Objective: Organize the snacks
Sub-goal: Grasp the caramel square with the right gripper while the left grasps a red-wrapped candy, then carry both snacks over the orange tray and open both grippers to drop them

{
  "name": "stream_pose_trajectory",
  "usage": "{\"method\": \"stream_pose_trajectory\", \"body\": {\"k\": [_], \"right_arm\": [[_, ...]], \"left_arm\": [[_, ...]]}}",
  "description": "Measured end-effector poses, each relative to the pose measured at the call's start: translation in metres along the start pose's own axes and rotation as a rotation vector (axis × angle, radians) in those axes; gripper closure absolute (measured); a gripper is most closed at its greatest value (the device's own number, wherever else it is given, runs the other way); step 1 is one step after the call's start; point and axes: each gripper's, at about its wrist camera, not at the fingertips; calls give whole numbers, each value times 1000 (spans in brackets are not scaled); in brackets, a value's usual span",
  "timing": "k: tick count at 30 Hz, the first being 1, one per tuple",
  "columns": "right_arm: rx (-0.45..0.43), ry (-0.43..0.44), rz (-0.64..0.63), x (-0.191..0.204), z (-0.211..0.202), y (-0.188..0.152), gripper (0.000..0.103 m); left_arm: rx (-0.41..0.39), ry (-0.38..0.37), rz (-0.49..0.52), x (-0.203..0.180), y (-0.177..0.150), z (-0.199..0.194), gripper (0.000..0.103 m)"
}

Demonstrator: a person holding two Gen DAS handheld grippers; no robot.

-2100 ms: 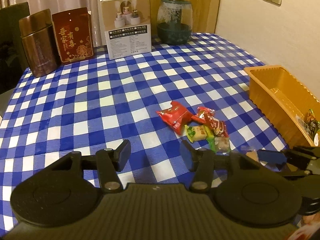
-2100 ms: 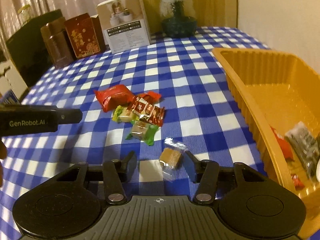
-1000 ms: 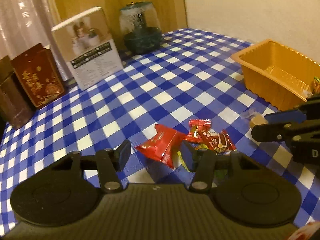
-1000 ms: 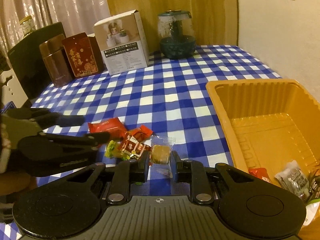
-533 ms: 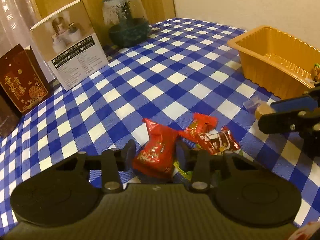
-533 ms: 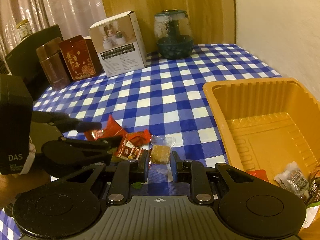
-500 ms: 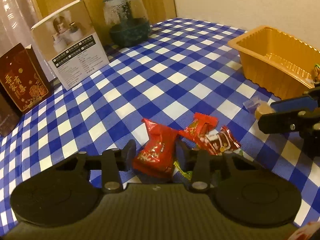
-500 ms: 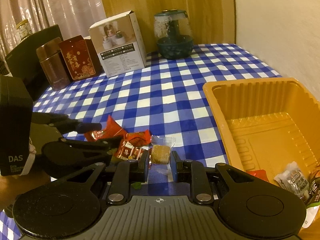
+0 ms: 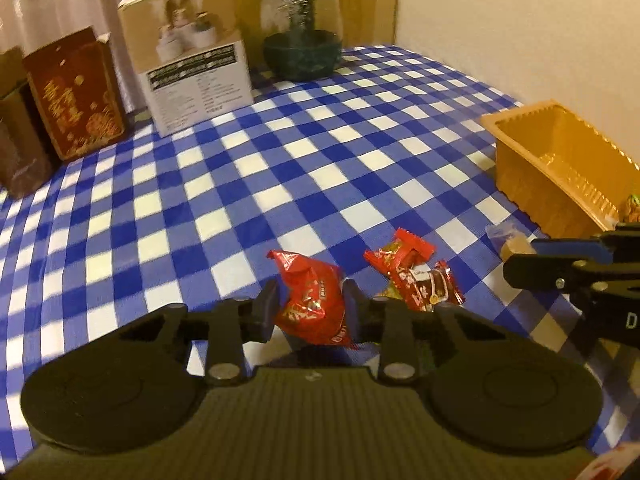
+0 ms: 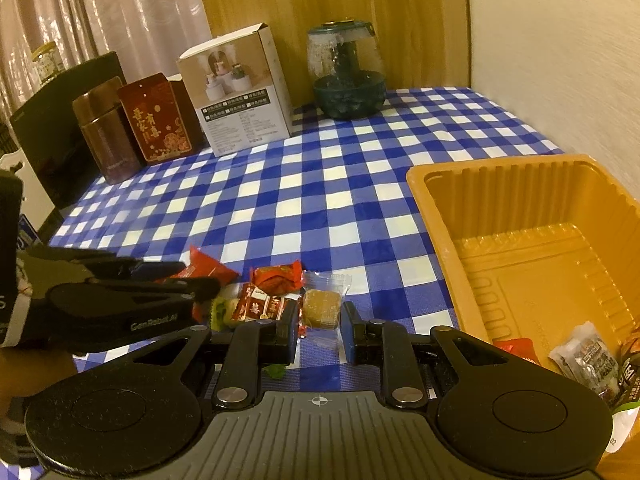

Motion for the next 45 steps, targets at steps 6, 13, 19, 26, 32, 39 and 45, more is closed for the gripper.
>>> {"method": "stream_pose_trajectory", "body": {"k": [6,13,19,26,32,39,45], "right_arm": [[-6,8,1,2,-3,1,81],[-2,12,0,0,-5,0,80],[-7,27,-8,5,-6,2,81],[1,25,-4,4,-3,0,81],[1,34,-7,6,-3,0,81],[-24,43,-12,7,-15,4,81],[-48,46,-11,8,-29,7,81]], "left_arm": [[19,-16,-62,7,-7,-14,73],[84,-54,-83,7,-31,-32,73],[83,-34,-40,2,-39,-32,69],[83,-26,-1,-3,-39,-25,67],[116,-67,-74,2,-36,-25,71],[55,-53,-125,2,-27,-46,71],[33,-49,-142,-6,-18,-64,71]]}}
Point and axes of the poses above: each gripper's, at about its wrist camera, not at the fingertips, and z roughly the way its jaws point, x to its left, y to its top, and after that the axes turned 10 degrees about y, right-handed
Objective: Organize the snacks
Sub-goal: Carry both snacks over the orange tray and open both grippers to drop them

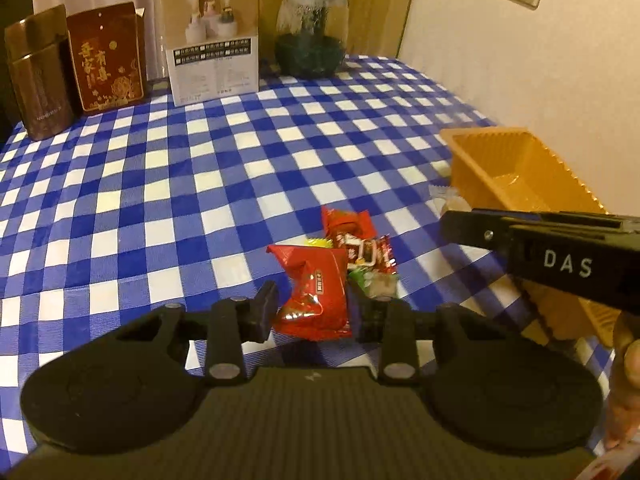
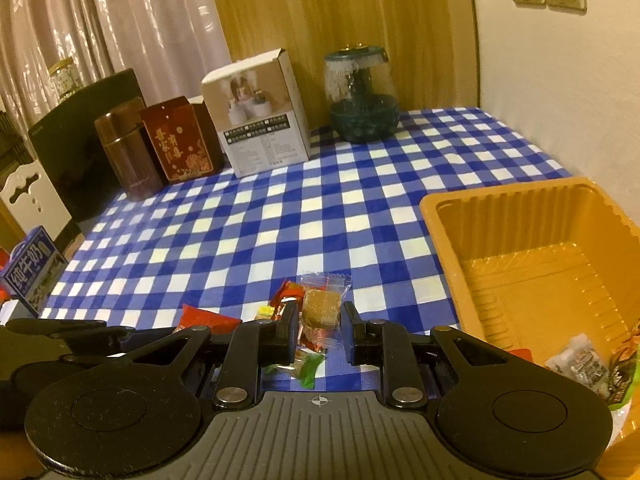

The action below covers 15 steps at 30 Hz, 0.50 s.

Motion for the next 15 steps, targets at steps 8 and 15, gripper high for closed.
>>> {"method": "stream_pose_trajectory", "body": {"k": [8,15], "right_arm": [[-54,-16,21,-7,-32,3,81],[-84,-86,52,-27,-52,0,80]], "left_arm": [[-47,-29,-40,-19,10,-21,71],[-82,-81,-29,-51,21,-29,71]]}}
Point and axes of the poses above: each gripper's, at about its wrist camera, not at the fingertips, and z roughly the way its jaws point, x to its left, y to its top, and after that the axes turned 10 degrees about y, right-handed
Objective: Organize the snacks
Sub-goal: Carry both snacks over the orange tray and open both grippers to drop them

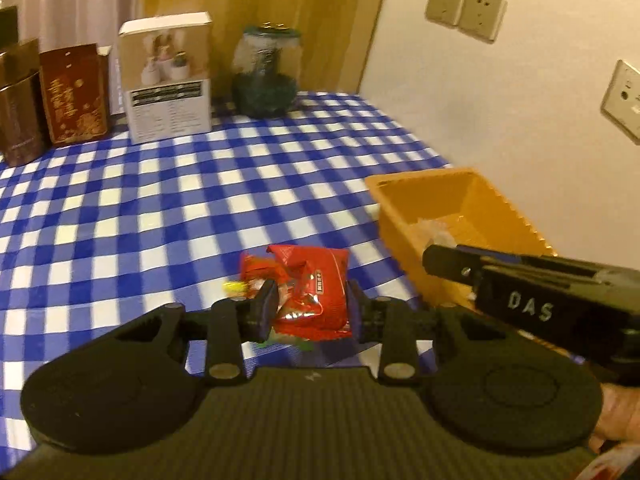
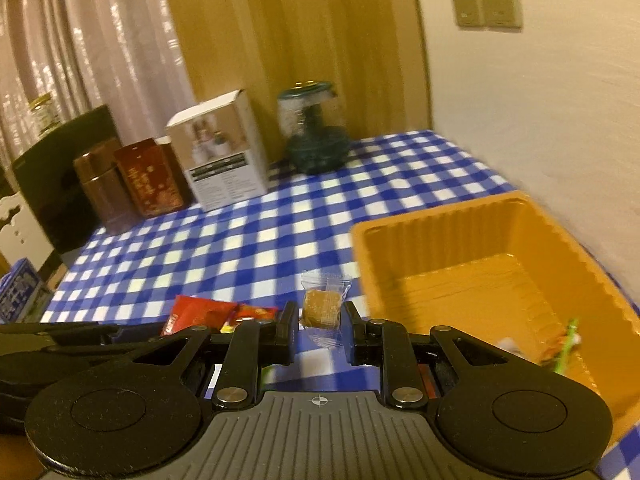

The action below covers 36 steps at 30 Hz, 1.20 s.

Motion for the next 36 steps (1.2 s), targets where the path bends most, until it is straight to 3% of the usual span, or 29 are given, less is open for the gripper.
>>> {"method": "stream_pose_trajectory", "body": {"k": [21,36], "right_arm": [[-84,-217,128,-93,-63,5,80],[-90,-263,203,-122,-77,-3,80]], "left_arm": [[-42,-158,51,-78,11,5,71],[-64,-220,129,-127,11,28,71]]}}
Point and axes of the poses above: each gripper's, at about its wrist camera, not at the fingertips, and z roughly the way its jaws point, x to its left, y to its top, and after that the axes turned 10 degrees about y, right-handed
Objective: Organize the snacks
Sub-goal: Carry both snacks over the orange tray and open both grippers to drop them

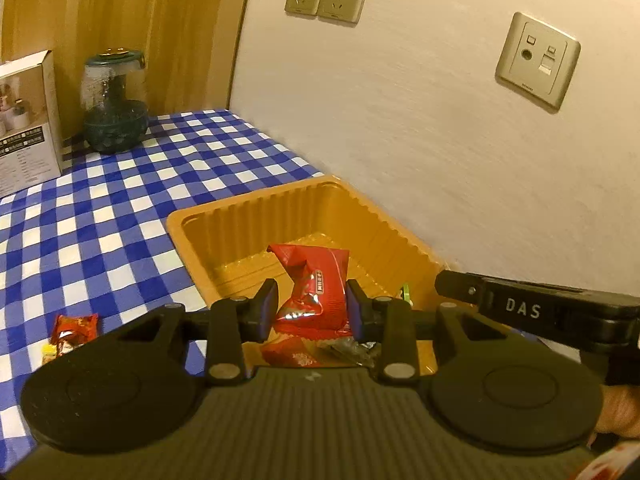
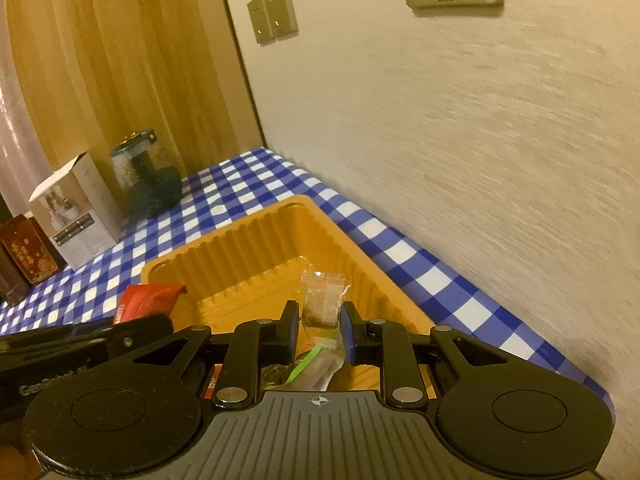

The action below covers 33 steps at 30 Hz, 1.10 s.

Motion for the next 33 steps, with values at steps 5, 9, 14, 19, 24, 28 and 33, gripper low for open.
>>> {"method": "stream_pose_trajectory", "body": {"k": [5,9,14,19,24,28,33], "right_arm": [[1,7,4,1,1,0,80],[2,9,16,-1,2,1,80],[6,14,24,-2,2,1,80],[8,30,21,0,3,0,80],[6,50,8,7,4,0,80],[7,67,-7,11,6,-1,80],[5,75,-16,15,7,-2,80]], "left_arm": [[10,5,14,-4,-3,7,71],[11,-2,17,-5,-3,9,70],[-3,20,2,2,1,7,50],[3,69,-40,21,2,2,49],[-8,99,-58,32,3,-2,47],[-5,104,-54,34,2,-2,46],[-13,113,-34,33,1,-4,46]]}}
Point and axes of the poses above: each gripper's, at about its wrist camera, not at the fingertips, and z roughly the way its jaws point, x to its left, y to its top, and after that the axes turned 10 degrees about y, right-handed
